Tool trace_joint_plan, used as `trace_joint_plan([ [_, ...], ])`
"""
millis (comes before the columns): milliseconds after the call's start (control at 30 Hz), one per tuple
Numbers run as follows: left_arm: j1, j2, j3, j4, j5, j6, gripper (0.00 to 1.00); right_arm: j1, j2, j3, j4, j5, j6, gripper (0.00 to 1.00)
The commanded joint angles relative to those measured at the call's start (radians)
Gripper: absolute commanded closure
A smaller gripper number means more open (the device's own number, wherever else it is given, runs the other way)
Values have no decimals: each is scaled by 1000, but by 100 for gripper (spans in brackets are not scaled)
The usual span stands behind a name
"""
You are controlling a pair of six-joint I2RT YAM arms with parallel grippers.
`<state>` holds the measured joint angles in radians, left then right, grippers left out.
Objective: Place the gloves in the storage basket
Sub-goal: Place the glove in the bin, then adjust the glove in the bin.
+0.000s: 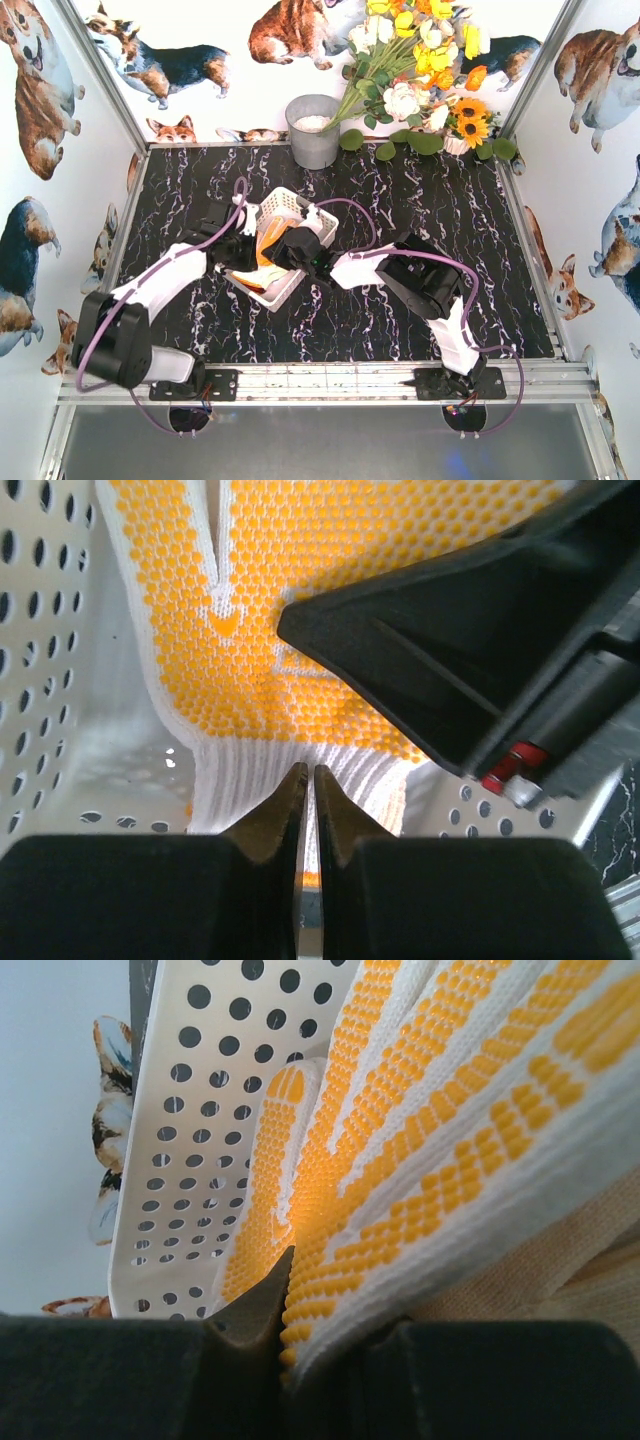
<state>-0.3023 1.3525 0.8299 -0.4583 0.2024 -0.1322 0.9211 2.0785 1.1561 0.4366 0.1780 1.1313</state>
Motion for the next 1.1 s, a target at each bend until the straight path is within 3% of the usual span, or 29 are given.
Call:
trace_joint_plan([
  [0, 15, 70, -5, 6, -7, -30, 100, 5, -36, 55, 16, 32, -25, 100],
  [67, 15, 104, 2, -13, -29, -29, 100, 5, -42, 59, -1, 30, -39, 98],
  [333, 15, 145, 15, -42, -81, -39, 100, 3, -105, 76, -135, 58, -137, 73],
  [500, 15, 144, 15, -45, -83, -43, 100, -17, -163, 85, -224, 81, -233, 65],
  [833, 15, 108, 6, -36, -57, -34, 100, -117, -267, 110, -344, 107, -393, 61],
  [1067, 16, 80, 2, -21, -13, -19, 90, -154, -369, 121, -436, 121, -507, 59],
])
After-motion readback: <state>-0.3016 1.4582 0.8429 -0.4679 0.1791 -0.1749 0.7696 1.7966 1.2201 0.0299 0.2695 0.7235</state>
